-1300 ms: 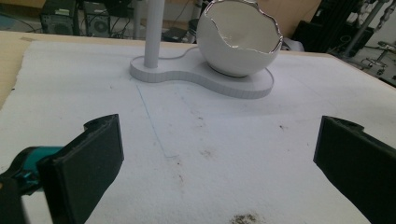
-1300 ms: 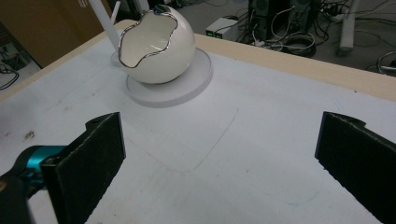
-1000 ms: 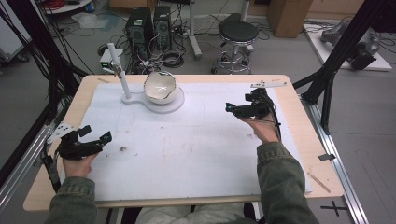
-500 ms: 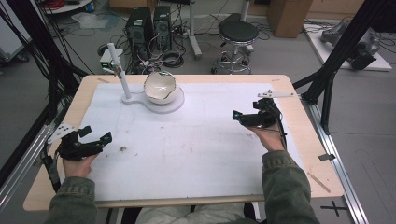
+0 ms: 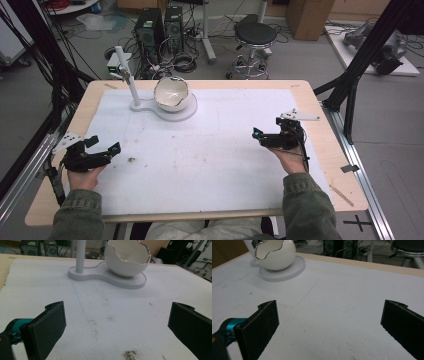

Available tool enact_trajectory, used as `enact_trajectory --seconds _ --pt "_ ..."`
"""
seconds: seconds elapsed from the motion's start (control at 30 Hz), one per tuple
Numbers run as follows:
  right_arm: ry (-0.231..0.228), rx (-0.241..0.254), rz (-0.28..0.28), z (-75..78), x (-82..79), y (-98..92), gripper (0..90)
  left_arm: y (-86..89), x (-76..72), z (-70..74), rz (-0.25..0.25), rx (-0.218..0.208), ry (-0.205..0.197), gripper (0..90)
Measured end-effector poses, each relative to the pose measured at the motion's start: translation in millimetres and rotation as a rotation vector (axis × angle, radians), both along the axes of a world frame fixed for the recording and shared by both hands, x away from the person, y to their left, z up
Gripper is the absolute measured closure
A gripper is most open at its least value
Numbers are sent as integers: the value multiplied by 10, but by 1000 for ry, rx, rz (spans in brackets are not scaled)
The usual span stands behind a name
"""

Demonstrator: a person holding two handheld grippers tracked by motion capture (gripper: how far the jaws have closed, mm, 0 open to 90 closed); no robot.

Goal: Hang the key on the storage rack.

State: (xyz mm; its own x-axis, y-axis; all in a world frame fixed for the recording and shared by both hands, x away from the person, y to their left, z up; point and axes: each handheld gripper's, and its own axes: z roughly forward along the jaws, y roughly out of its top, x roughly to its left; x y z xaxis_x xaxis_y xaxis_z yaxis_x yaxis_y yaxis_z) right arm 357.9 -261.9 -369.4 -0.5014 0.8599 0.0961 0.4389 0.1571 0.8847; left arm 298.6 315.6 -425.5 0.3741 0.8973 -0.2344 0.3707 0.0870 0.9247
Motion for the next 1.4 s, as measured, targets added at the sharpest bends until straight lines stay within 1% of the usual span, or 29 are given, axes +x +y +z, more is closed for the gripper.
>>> enact_trajectory --seconds 0.07,0.17,0.27,0.3,0.4,0.53,0.63,0.67,0.8,0.9,0.93,1.07,1.17,1.23,1.3,1.33,1.4 --pt "-13 9 -6 -31 -32 -13 5 0 1 -2 1 0 0 20" --pt "-11 3 -22 -65 -60 -21 5 -3 -2 -11 -3 0 1 20" --pt "-42 -8 -39 -105 -102 -35 5 -11 -5 -17 -8 7 3 20" --pt "-39 -2 -48 -117 -123 -38 5 -14 -6 -18 -8 9 4 20" --pt "-56 -2 -58 -152 -163 -69 5 -23 -8 -20 -10 15 4 20" --pt "-67 -2 -73 -196 -217 -100 5 -26 -12 -22 -12 21 4 20" --pt "-65 0 -77 -225 -251 -118 5 -33 -16 -28 -12 17 3 20" --pt "-66 0 -79 -236 -261 -122 5 -36 -20 -31 -15 27 2 20" --pt "-70 -1 -90 -273 -312 -137 5 -45 -22 -38 -18 30 3 20" --pt "-77 0 -97 -306 -336 -164 5 -51 -18 -46 -20 31 10 20" --pt "-81 3 -101 -317 -340 -173 5 -53 -18 -48 -19 38 16 20" --pt "-68 -1 -110 -364 -350 -187 5 -71 -13 -54 -14 48 14 20" --pt "-44 4 -115 -407 -351 -189 5 -72 -10 -55 -15 46 14 20" --pt "-34 1 -119 -433 -351 -194 5 -76 -6 -57 -15 46 13 20" --pt "-31 -16 -127 -448 -345 -201 5 -76 -2 -58 -18 48 12 20" --pt "-28 -10 -130 -447 -347 -208 5 -78 -1 -57 -20 49 12 20" --pt "-37 6 -136 -437 -357 -225 5 -83 -1 -55 -21 49 11 20"
